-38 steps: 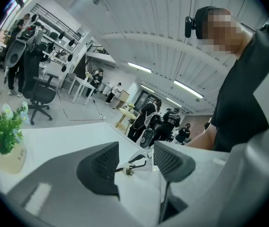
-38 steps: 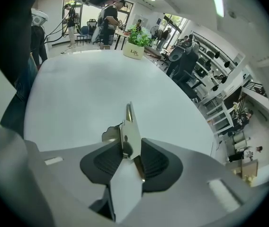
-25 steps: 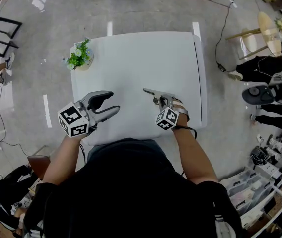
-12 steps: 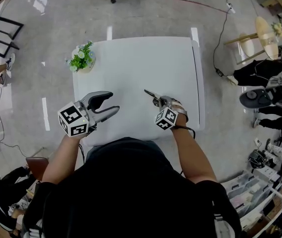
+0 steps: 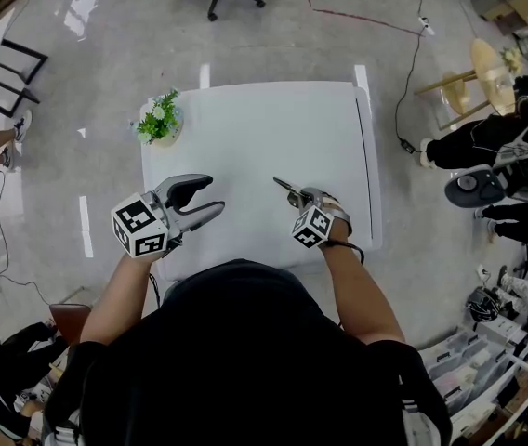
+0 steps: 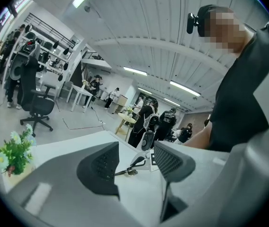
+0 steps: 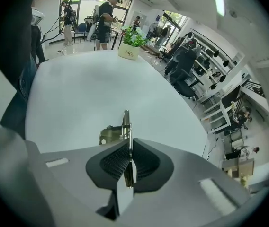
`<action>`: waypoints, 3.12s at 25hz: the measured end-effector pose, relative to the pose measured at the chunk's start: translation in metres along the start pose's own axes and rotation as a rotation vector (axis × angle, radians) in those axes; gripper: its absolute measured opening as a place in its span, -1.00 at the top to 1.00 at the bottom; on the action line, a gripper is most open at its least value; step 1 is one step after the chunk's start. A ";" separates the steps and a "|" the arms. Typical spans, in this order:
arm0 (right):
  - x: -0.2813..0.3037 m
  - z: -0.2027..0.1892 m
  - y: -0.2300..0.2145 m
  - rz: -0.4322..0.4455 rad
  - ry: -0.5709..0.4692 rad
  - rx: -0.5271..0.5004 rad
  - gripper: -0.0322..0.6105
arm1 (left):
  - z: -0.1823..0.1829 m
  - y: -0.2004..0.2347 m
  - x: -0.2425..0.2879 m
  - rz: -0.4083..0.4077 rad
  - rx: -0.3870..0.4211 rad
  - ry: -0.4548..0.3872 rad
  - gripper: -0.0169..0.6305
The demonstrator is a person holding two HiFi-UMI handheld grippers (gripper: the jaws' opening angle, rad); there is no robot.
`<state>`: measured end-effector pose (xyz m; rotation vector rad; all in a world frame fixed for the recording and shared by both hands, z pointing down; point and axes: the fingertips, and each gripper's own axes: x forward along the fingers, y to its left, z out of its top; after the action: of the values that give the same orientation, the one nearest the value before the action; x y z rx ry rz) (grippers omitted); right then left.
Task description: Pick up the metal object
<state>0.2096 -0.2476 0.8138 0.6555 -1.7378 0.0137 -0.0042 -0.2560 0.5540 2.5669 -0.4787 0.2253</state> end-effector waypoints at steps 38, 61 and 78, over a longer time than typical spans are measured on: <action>-0.078 0.009 0.003 -0.119 -0.021 0.116 0.80 | 0.017 -0.056 -0.050 -0.055 0.117 -0.058 0.24; -0.182 0.016 0.028 -0.265 -0.113 0.291 0.80 | 0.006 -0.124 -0.094 -0.135 0.155 -0.065 0.24; -0.265 0.038 0.049 -0.364 -0.222 0.404 0.80 | -0.003 -0.149 -0.125 -0.180 0.223 -0.028 0.24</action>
<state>0.1872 -0.1088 0.5810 1.3057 -1.8186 0.0413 -0.0643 -0.0981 0.4573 2.8150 -0.2408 0.1879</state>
